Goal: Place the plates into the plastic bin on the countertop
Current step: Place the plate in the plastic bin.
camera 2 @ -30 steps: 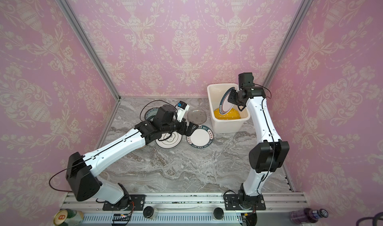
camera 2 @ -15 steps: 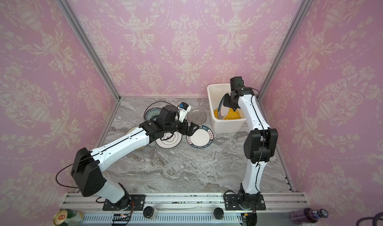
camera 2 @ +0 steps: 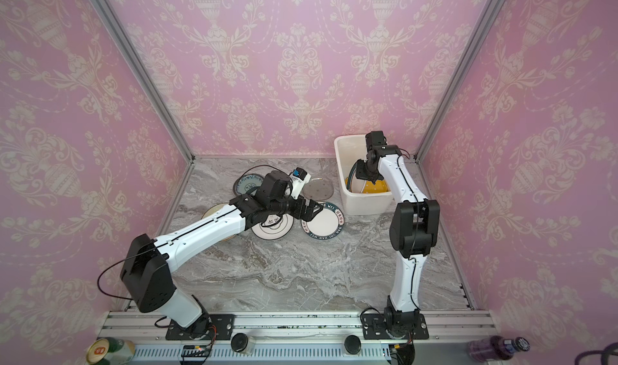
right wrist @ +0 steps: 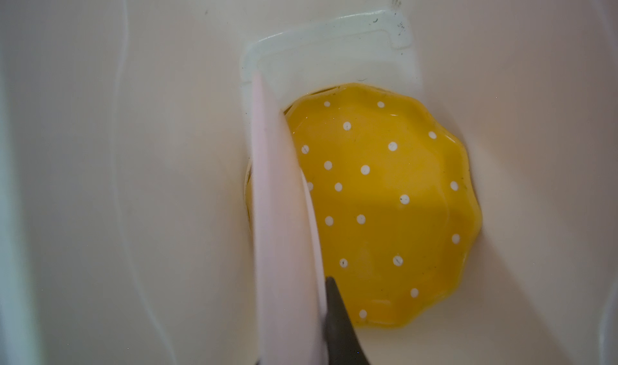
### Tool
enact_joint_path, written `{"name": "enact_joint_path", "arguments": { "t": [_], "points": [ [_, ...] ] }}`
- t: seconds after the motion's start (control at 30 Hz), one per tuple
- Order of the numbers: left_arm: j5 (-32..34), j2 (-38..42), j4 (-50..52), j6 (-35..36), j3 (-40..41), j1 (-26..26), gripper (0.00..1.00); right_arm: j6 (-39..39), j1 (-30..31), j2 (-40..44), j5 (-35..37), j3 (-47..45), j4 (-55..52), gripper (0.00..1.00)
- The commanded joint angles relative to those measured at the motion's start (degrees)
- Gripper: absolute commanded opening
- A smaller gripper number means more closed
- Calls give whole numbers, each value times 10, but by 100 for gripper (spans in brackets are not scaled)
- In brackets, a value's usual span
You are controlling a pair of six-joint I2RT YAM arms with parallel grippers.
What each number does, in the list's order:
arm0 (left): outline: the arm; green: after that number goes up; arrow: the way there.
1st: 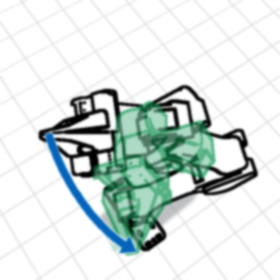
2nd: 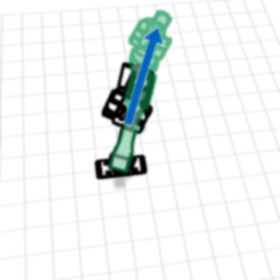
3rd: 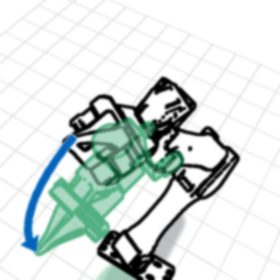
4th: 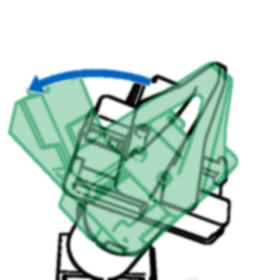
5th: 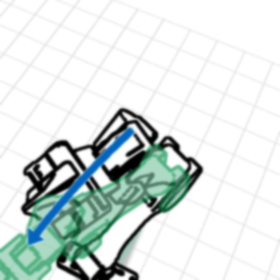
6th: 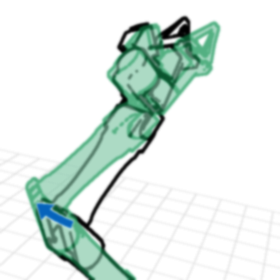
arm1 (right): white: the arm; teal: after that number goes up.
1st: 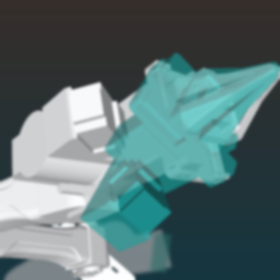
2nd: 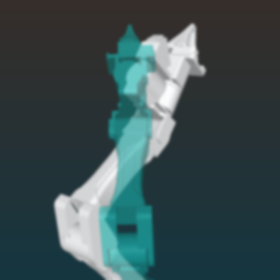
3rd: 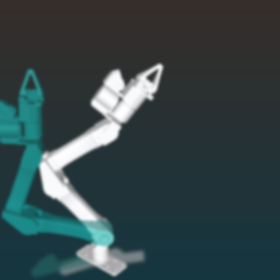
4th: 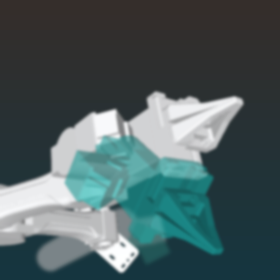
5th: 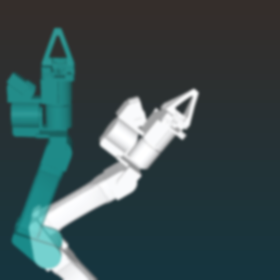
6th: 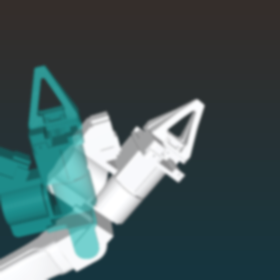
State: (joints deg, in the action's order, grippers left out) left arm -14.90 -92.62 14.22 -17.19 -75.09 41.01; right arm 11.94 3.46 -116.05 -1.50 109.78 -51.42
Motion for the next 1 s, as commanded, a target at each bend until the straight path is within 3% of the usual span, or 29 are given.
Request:
{"name": "enact_joint_path", "arguments": {
  "t": [0.0, 0.27, 0.53, 0.97],
  "points": [
    [-15, -9, 0, 15, -15, -4, 99, -9, -3, -1, -8, -8, 4, 0],
    [-18, -15, -4, 13, -20, -5, 99, -2, -11, -9, -6, -20, -6, 5],
    [-22, -23, -8, 4, -26, -5, 99, -3, -17, -12, 3, -21, -16, 21],
    [-40, -40, -16, -17, -24, -6, 99, 7, -25, -39, 43, -2, -49, 24]
  ]
}}
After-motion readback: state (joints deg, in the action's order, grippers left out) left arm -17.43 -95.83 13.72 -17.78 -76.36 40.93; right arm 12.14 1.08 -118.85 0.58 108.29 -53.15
